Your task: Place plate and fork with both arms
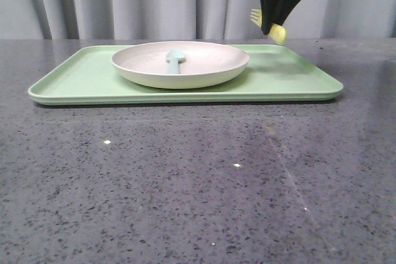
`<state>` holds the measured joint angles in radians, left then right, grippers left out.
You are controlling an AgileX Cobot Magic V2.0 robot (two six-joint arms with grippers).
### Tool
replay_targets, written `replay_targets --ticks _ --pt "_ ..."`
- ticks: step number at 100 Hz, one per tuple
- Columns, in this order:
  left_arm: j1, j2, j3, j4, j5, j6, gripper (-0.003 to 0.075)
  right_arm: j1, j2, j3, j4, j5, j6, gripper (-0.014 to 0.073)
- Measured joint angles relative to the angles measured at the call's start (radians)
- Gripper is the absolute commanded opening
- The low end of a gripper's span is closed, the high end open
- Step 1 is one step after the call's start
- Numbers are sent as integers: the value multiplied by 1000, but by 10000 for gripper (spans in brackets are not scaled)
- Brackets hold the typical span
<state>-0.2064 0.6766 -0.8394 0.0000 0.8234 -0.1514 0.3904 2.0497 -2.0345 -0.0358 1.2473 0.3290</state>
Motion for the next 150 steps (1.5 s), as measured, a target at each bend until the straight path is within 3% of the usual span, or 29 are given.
replay_targets --ticks 62,84,94,150 --pt "0 0 0 0 -4 0 230 -24 8 27 18 0 0 -8" --pt "0 0 0 0 -8 0 230 -30 8 27 36 0 -2 189" --pt "0 0 0 0 -8 0 230 -32 8 27 36 -2 -2 230" --pt "0 0 0 0 -9 0 230 -32 -9 27 41 -2 -2 213"
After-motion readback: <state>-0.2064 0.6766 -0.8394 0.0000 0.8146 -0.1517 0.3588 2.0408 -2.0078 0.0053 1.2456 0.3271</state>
